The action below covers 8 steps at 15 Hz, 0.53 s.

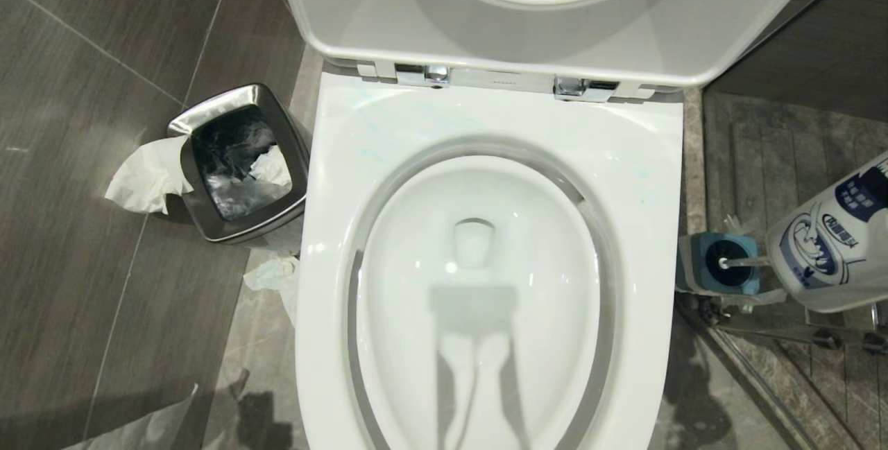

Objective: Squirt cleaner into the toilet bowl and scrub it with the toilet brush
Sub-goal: Pour in the cleaning agent

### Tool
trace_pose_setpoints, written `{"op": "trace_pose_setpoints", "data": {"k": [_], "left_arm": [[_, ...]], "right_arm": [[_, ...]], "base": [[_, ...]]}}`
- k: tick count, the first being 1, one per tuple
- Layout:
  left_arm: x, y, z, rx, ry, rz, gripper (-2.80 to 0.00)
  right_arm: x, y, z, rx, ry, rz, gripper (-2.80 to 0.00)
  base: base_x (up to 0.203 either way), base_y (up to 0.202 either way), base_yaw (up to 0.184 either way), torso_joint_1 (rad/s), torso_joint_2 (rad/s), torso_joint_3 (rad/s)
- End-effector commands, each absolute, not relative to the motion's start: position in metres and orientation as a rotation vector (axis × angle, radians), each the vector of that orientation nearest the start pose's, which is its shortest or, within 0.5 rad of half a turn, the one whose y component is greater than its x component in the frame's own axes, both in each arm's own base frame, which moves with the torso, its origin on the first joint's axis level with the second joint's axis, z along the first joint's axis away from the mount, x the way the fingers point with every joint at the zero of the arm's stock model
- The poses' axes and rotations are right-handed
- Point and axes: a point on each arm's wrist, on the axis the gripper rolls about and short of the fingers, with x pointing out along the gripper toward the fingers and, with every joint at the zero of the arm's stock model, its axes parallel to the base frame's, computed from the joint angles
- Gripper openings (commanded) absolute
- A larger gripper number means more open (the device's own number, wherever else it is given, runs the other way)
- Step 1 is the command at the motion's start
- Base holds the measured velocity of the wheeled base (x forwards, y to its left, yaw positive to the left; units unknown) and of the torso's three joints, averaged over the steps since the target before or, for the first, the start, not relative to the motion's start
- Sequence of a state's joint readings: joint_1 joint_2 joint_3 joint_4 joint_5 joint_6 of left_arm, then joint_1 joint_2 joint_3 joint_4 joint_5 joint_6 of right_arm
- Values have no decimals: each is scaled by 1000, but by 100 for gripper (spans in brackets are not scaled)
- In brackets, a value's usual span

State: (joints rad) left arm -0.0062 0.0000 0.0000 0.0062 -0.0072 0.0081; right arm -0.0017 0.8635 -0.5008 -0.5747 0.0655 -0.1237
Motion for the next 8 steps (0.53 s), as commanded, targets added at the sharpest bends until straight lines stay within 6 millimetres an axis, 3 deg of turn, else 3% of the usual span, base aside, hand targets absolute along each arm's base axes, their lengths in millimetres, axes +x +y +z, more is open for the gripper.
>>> {"op": "trace_pose_setpoints", "data": {"k": [1, 8], "left_arm": [[-23, 0, 74, 8, 9, -12, -280], [-23, 0, 74, 10, 8, -14, -280]], "right_arm": [[91, 1, 264, -147, -241, 48, -280], [80, 1, 268, -200, -222, 12, -280]], "base": [[0, 0, 0, 0, 0, 0], [0, 0, 0, 0, 0, 0]]}}
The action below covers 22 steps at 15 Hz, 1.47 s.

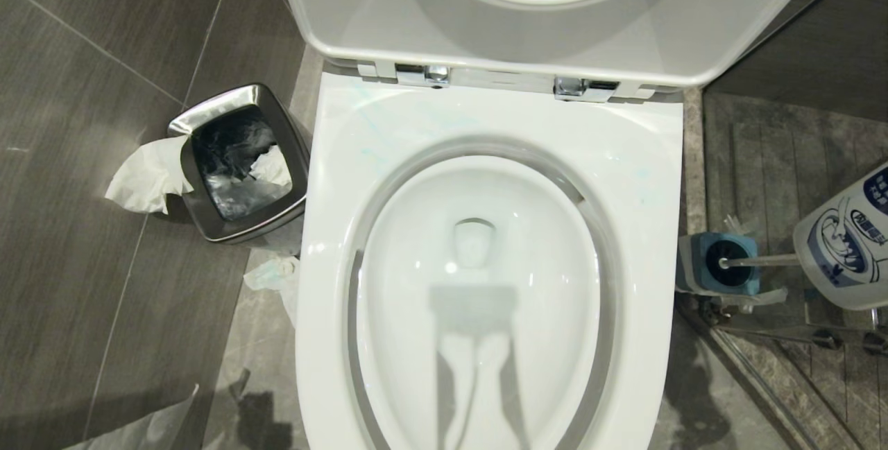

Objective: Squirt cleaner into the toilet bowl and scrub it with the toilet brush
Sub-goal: Pour in the cleaning agent

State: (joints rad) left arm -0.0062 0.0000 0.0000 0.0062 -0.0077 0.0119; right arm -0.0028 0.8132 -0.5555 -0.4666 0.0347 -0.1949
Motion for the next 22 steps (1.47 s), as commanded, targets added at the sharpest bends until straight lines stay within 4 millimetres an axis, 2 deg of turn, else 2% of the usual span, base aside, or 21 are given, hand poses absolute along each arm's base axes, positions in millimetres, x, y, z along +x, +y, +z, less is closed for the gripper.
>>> {"op": "trace_pose_setpoints", "data": {"k": [1, 11, 22], "left_arm": [[-23, 0, 74, 9, 9, -14, -280], [-23, 0, 74, 11, 8, -14, -280], [-23, 0, 74, 8, 8, -13, -280]], "right_arm": [[80, 1, 268, -200, -212, 8, -280], [82, 1, 264, -259, -194, 11, -280], [84, 1, 265, -265, -191, 10, -280]], "base": [[0, 0, 0, 0, 0, 0], [0, 0, 0, 0, 1, 13], [0, 0, 0, 1, 3, 193]]}}
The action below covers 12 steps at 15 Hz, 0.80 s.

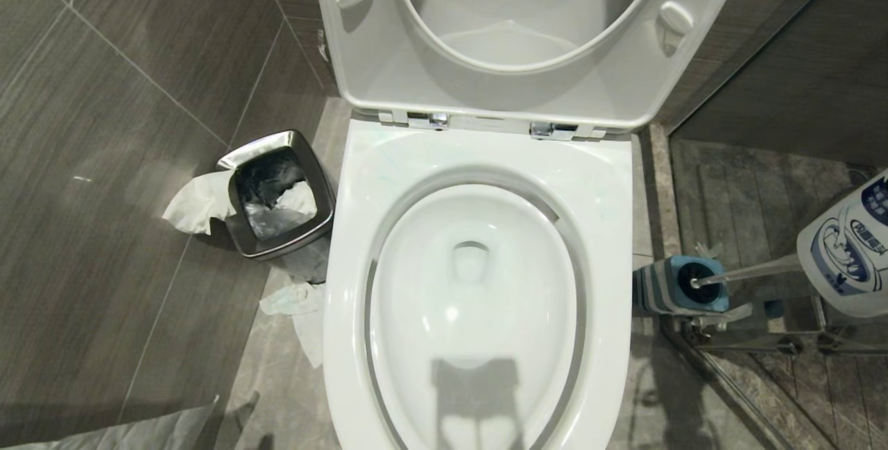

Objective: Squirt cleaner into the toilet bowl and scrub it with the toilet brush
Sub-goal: Pour in the cleaning agent

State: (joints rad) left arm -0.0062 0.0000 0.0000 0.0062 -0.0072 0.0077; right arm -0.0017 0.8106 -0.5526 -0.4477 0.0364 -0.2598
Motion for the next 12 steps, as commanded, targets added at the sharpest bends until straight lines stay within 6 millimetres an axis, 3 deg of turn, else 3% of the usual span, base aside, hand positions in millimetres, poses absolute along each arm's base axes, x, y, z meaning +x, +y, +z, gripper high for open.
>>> {"op": "trace_pose_setpoints", "data": {"k": [1, 12], "left_arm": [[-23, 0, 74, 6, 8, -13, -280], [-23, 0, 74, 8, 8, -14, -280]], "right_arm": [[85, 1, 266, -263, -189, 11, -280], [99, 1, 280, -256, -195, 11, -280]], "base": [[0, 0, 0, -1, 2, 215], [0, 0, 0, 2, 2, 199]]}}
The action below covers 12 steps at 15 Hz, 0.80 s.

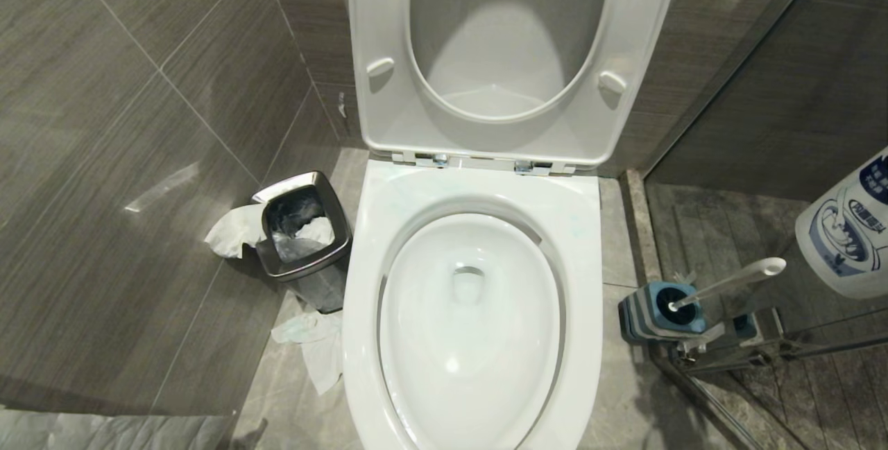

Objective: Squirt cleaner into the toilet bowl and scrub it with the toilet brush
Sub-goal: Pour in the cleaning agent

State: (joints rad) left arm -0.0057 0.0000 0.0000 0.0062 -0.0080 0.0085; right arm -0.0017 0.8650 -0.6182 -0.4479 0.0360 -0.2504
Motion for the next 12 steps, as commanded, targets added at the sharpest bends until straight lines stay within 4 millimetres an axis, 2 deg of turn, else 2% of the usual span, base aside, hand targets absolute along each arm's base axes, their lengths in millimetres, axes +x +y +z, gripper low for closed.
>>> {"op": "trace_pose_setpoints", "data": {"k": [1, 4, 7, 12], "left_arm": [[-23, 0, 74, 8, 8, -14, -280], [-23, 0, 74, 8, 8, -14, -280], [-23, 0, 74, 7, 8, -14, -280], [-23, 0, 74, 6, 9, -14, -280]], "right_arm": [[103, 1, 283, -252, -194, 11, -280], [118, 1, 283, -246, -159, 20, -280], [137, 10, 286, -241, -137, 58, -280], [164, 54, 304, -226, -135, 88, -280]], "base": [[0, 0, 0, 2, 3, 104], [0, 0, 0, 1, -2, 42], [0, 0, 0, 0, 0, 0], [0, 0, 0, 0, 0, 0]]}}
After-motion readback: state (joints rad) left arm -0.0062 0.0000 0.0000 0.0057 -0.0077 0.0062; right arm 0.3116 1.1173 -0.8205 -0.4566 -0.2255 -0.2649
